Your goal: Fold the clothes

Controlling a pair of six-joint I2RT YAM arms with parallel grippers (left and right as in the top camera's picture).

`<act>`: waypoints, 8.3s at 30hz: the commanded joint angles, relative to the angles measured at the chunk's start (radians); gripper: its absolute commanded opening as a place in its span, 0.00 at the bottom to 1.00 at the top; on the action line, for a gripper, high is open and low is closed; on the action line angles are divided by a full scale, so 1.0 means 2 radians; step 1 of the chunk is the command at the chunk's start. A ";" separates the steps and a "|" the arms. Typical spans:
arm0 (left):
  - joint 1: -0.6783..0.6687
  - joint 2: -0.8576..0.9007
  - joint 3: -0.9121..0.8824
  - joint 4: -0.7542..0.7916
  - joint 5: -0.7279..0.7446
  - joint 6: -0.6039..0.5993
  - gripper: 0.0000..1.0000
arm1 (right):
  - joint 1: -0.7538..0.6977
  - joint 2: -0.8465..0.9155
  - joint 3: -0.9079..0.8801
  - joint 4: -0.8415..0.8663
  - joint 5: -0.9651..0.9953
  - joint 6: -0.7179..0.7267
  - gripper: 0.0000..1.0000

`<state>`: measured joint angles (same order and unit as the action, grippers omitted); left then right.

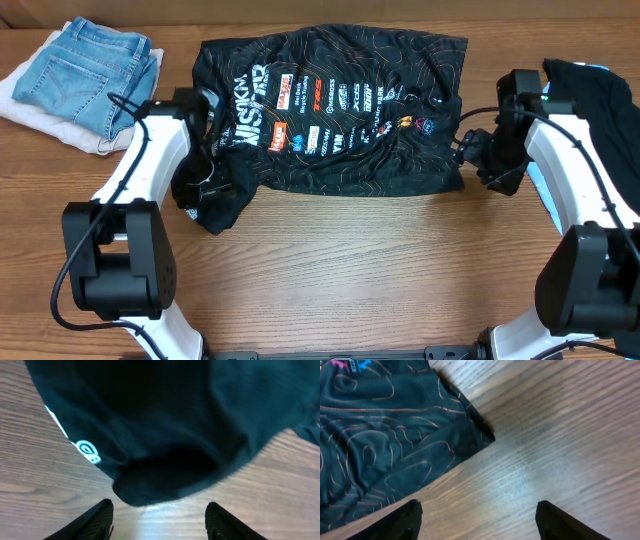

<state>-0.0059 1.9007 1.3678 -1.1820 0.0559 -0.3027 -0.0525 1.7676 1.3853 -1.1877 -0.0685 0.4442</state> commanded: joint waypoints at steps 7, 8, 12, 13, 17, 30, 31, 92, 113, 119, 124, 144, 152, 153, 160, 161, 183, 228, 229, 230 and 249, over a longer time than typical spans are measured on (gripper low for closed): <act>0.049 0.004 -0.059 0.049 -0.007 -0.041 0.60 | -0.001 0.005 -0.005 0.016 -0.002 0.000 0.79; 0.054 0.004 -0.065 0.056 -0.007 -0.044 0.60 | -0.001 0.005 -0.005 0.017 -0.002 0.000 0.79; 0.078 0.004 -0.081 0.076 -0.007 -0.043 0.60 | -0.001 0.005 -0.005 0.021 -0.002 0.000 0.83; 0.083 0.004 -0.082 0.080 -0.007 -0.043 0.59 | -0.001 0.005 -0.005 0.022 -0.002 0.000 0.83; 0.095 0.004 -0.089 0.088 -0.007 -0.043 0.57 | -0.001 0.005 -0.006 0.032 -0.002 0.000 0.83; 0.097 0.004 -0.114 0.140 0.000 -0.043 0.32 | -0.001 0.005 -0.006 0.060 -0.002 0.000 0.82; 0.097 0.004 -0.114 0.141 0.000 -0.043 0.29 | -0.001 0.005 -0.006 0.064 -0.002 0.000 0.82; 0.098 0.004 -0.113 0.109 0.001 -0.043 0.08 | -0.002 0.078 -0.102 0.184 0.001 0.071 0.07; 0.098 -0.036 -0.113 0.005 -0.004 -0.036 0.04 | -0.002 0.042 -0.063 0.090 0.064 0.129 0.04; 0.098 -0.126 -0.113 -0.035 -0.019 -0.040 0.04 | -0.002 -0.028 -0.063 0.053 0.068 0.139 0.04; 0.098 -0.192 -0.113 -0.072 -0.019 -0.039 0.04 | -0.002 -0.099 -0.063 0.007 0.068 0.147 0.04; 0.097 -0.276 -0.114 -0.129 0.049 -0.024 0.04 | -0.002 -0.157 -0.063 -0.054 0.069 0.159 0.04; 0.097 -0.329 -0.114 -0.125 0.054 -0.019 0.45 | -0.002 -0.172 -0.063 -0.050 0.069 0.157 0.04; 0.097 -0.327 -0.114 -0.122 0.052 -0.018 0.56 | -0.002 -0.172 -0.063 -0.050 0.069 0.157 0.04; 0.098 -0.272 -0.114 -0.095 0.041 -0.017 0.66 | -0.002 -0.172 -0.063 -0.047 0.070 0.142 0.04; 0.098 -0.259 -0.114 -0.091 0.035 -0.017 0.65 | -0.002 -0.172 -0.063 -0.047 0.072 0.141 0.04; 0.099 -0.041 -0.117 -0.009 -0.051 -0.022 0.60 | -0.002 -0.172 -0.063 -0.023 0.073 0.141 0.04; 0.097 -0.208 -0.215 -0.034 0.047 -0.040 0.04 | -0.002 -0.229 -0.063 -0.103 0.105 0.250 0.04; 0.097 -0.227 -0.215 -0.038 0.053 -0.040 0.04 | -0.002 -0.235 -0.063 -0.107 0.105 0.250 0.04; 0.097 -0.245 -0.215 -0.043 0.058 -0.040 0.04 | -0.002 -0.241 -0.063 -0.111 0.105 0.250 0.04; 0.097 -0.332 -0.180 0.022 0.147 -0.058 0.04 | -0.002 -0.259 -0.063 -0.051 0.103 0.250 0.05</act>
<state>0.1841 1.2453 0.9470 -1.1717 0.2855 -0.3813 -0.0525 1.2652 1.2381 -1.3216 0.1165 0.9375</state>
